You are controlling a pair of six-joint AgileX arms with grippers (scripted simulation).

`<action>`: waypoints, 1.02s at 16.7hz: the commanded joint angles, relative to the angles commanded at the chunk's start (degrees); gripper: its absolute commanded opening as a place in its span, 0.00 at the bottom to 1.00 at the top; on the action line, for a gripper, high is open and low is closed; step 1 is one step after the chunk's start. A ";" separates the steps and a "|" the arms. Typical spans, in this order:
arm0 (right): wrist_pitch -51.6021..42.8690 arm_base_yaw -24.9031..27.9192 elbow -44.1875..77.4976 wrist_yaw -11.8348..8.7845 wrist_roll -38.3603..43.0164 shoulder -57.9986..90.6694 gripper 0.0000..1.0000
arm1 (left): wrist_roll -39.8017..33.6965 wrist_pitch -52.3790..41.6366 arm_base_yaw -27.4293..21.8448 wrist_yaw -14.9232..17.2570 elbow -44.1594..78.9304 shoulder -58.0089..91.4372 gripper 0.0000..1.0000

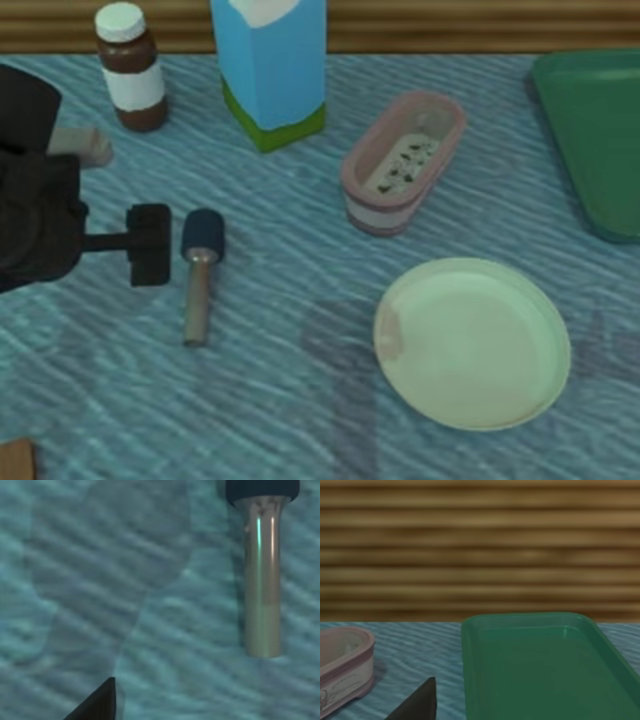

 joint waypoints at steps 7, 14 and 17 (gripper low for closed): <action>0.00 0.00 0.00 0.00 0.00 0.00 1.00 | -4.47 -10.61 -4.85 0.76 16.41 23.75 1.00; 0.00 0.00 0.00 0.00 0.00 0.00 1.00 | -4.96 -11.68 -5.15 0.83 18.40 26.22 1.00; 0.00 0.00 0.00 0.00 0.00 0.00 1.00 | -4.96 -9.47 -5.38 0.86 17.63 27.93 1.00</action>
